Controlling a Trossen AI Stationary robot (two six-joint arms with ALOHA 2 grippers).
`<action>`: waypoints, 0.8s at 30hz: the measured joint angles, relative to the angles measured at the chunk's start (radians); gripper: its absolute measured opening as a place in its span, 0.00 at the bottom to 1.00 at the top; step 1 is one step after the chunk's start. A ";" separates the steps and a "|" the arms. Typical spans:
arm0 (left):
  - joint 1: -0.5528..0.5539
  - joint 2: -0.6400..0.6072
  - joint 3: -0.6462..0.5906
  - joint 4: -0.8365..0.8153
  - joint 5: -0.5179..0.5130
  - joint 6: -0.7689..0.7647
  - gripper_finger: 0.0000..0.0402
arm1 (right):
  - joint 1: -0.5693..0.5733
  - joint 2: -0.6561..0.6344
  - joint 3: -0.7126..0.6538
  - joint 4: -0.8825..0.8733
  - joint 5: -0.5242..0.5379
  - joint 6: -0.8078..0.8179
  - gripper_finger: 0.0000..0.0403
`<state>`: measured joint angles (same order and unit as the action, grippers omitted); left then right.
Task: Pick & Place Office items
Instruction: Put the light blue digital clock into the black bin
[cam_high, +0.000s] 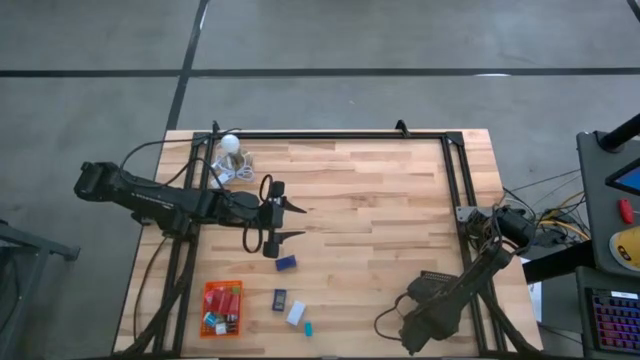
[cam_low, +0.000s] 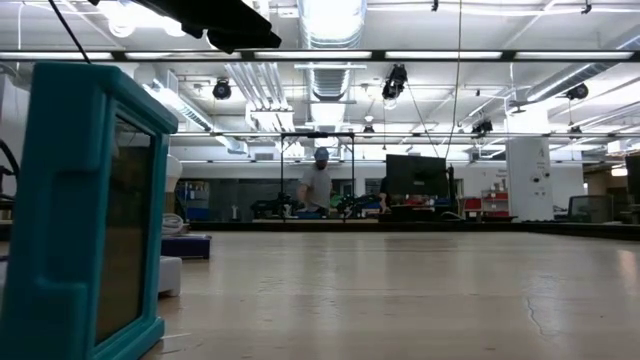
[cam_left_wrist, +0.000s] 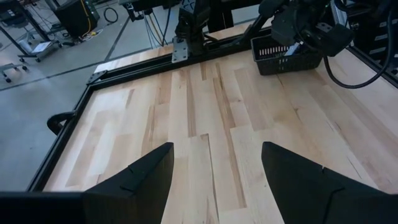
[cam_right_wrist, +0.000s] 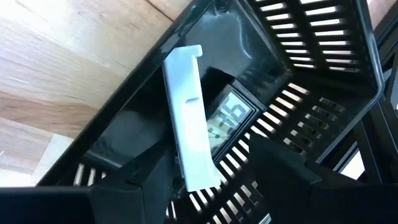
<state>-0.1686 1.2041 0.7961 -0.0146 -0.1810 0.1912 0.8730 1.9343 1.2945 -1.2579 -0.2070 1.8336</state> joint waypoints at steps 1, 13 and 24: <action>0.000 0.000 0.000 0.000 0.000 0.000 0.62 | 0.000 0.000 0.000 0.000 0.000 0.000 0.51; 0.000 0.000 0.000 0.000 0.000 0.000 0.62 | 0.000 -0.001 0.002 -0.014 -0.004 -0.051 0.57; 0.000 0.000 0.000 0.000 0.000 0.000 0.62 | 0.000 -0.062 0.101 -0.111 0.031 -0.099 0.57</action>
<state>-0.1686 1.2041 0.7963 -0.0143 -0.1810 0.1913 0.8726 1.8724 1.3953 -1.3692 -0.1757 1.7344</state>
